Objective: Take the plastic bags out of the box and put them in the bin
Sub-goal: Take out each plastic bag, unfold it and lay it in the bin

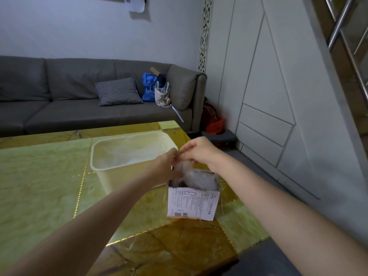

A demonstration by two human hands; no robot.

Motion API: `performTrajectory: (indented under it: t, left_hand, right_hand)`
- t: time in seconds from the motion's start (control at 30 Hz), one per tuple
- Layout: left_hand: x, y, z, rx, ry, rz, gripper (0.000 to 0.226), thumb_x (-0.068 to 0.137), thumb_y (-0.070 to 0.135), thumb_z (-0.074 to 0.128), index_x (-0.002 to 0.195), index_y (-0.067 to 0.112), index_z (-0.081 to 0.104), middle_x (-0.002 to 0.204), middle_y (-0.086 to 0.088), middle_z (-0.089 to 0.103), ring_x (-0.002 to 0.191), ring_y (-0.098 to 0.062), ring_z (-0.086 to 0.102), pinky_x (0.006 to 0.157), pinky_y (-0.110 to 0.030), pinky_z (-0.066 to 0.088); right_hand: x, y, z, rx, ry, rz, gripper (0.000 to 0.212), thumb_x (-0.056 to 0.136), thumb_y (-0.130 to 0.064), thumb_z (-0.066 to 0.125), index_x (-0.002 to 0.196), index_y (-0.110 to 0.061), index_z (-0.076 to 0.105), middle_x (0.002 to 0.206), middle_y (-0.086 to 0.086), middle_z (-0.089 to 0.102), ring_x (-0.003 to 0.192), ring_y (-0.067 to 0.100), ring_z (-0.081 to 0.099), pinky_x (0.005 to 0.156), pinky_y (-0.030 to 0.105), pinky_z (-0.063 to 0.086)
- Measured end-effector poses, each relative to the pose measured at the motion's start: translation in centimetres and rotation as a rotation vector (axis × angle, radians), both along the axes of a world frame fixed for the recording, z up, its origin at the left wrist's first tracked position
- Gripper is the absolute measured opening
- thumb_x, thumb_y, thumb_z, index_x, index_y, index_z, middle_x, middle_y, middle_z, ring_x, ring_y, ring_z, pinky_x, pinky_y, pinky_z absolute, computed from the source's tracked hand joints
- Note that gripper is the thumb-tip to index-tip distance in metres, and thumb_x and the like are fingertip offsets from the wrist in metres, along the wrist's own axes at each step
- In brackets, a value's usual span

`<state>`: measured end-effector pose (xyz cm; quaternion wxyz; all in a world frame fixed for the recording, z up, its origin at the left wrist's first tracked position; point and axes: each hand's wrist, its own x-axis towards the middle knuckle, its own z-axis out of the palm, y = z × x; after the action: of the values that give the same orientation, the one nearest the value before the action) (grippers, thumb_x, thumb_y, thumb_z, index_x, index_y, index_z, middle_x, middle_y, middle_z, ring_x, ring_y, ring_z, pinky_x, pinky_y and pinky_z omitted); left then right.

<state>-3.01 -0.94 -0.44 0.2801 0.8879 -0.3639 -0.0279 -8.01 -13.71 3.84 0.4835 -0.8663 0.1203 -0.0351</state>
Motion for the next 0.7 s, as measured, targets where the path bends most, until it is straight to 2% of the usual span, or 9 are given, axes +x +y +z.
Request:
performTrajectory:
  t: [0.07, 0.17, 0.23, 0.3, 0.37, 0.47, 0.5, 0.63, 0.7]
  left_hand:
    - [0.1, 0.1, -0.3, -0.024, 0.016, 0.023, 0.04, 0.079, 0.016, 0.071, 0.111, 0.007, 0.047, 0.104, -0.004, 0.058, 0.092, -0.021, 0.058, 0.08, -0.032, 0.051]
    - [0.4, 0.1, -0.7, -0.07, 0.068, -0.013, 0.042, 0.079, 0.015, 0.07, 0.114, 0.004, 0.051, 0.103, -0.012, 0.062, 0.092, -0.029, 0.061, 0.083, -0.042, 0.052]
    - [0.6, 0.3, -0.9, -0.035, 0.093, 0.0, 0.03, 0.079, 0.015, 0.07, 0.106, 0.006, 0.06, 0.098, -0.012, 0.064, 0.092, -0.028, 0.062, 0.083, -0.039, 0.052]
    - [0.8, 0.3, -0.9, 0.027, 0.121, 0.032, 0.019, 0.08, 0.02, 0.07, 0.095, 0.01, 0.066, 0.088, -0.006, 0.063, 0.083, -0.022, 0.061, 0.074, -0.03, 0.051]
    - [0.8, 0.4, -0.3, 0.066, 0.138, 0.086, 0.023, 0.082, 0.027, 0.067, 0.095, 0.008, 0.067, 0.082, -0.003, 0.061, 0.075, -0.017, 0.057, 0.064, -0.022, 0.045]
    - [0.8, 0.4, 0.8, -0.076, 0.216, 0.111, 0.024, 0.083, 0.026, 0.066, 0.093, 0.004, 0.068, 0.087, -0.009, 0.066, 0.081, -0.024, 0.061, 0.069, -0.028, 0.048]
    - [0.7, 0.5, 1.2, -0.107, 0.215, 0.12, 0.022, 0.083, 0.024, 0.067, 0.093, 0.005, 0.067, 0.087, -0.01, 0.066, 0.081, -0.024, 0.06, 0.069, -0.028, 0.046]
    - [0.2, 0.3, 2.7, -0.265, 0.254, 0.075, 0.016, 0.086, 0.016, 0.063, 0.096, 0.005, 0.067, 0.09, -0.009, 0.063, 0.085, -0.021, 0.058, 0.071, -0.024, 0.042]
    - [-0.3, 0.3, 3.5, -0.39, 0.387, 0.036, 0.019, 0.086, 0.019, 0.063, 0.104, 0.012, 0.062, 0.096, -0.003, 0.063, 0.085, -0.012, 0.057, 0.068, -0.019, 0.043]
  right_hand:
    - [0.1, 0.0, 0.8, 0.132, -0.101, -0.008, 0.01, 0.082, 0.005, 0.065, 0.086, -0.004, 0.068, 0.074, 0.001, 0.06, 0.069, 0.01, 0.053, 0.059, 0.018, 0.043]
    - [0.2, -0.3, 2.2, 0.383, -0.269, -0.027, 0.022, 0.084, 0.013, 0.056, 0.076, -0.007, 0.06, 0.075, 0.005, 0.058, 0.071, 0.015, 0.056, 0.067, 0.024, 0.047]
    - [0.3, -0.5, 3.6, 0.577, -0.367, -0.023, 0.023, 0.086, 0.014, 0.051, 0.079, -0.006, 0.057, 0.077, 0.007, 0.057, 0.066, 0.015, 0.06, 0.067, 0.025, 0.052]
    - [0.4, -1.0, 4.8, 0.699, -0.444, -0.034, 0.021, 0.089, 0.013, 0.049, 0.082, -0.005, 0.057, 0.081, 0.009, 0.058, 0.062, 0.013, 0.065, 0.07, 0.028, 0.058]
    - [0.6, -1.7, 5.4, 0.547, -0.514, -0.112, 0.025, 0.09, 0.012, 0.048, 0.078, -0.008, 0.058, 0.081, 0.009, 0.061, 0.067, 0.017, 0.065, 0.078, 0.032, 0.057]
    - [0.7, -2.8, 5.2, -0.034, -0.69, -0.365, 0.037, 0.082, 0.015, 0.04, 0.067, -0.012, 0.06, 0.085, 0.009, 0.061, 0.076, 0.015, 0.057, 0.071, 0.012, 0.045]
    - [0.6, -3.1, 5.1, -0.171, -0.753, -0.432, 0.037, 0.081, 0.016, 0.038, 0.067, -0.009, 0.062, 0.088, 0.007, 0.058, 0.08, 0.014, 0.055, 0.07, 0.01, 0.041]
    - [0.6, -3.1, 4.8, -0.278, -0.891, -0.409, 0.037, 0.08, 0.019, 0.037, 0.073, 0.0, 0.068, 0.09, 0.006, 0.058, 0.083, 0.02, 0.06, 0.078, 0.02, 0.047]
    - [0.5, -2.6, 5.0, -0.273, -0.812, -0.35, 0.036, 0.083, 0.015, 0.038, 0.077, -0.001, 0.07, 0.091, 0.01, 0.065, 0.078, 0.016, 0.062, 0.074, 0.01, 0.045]
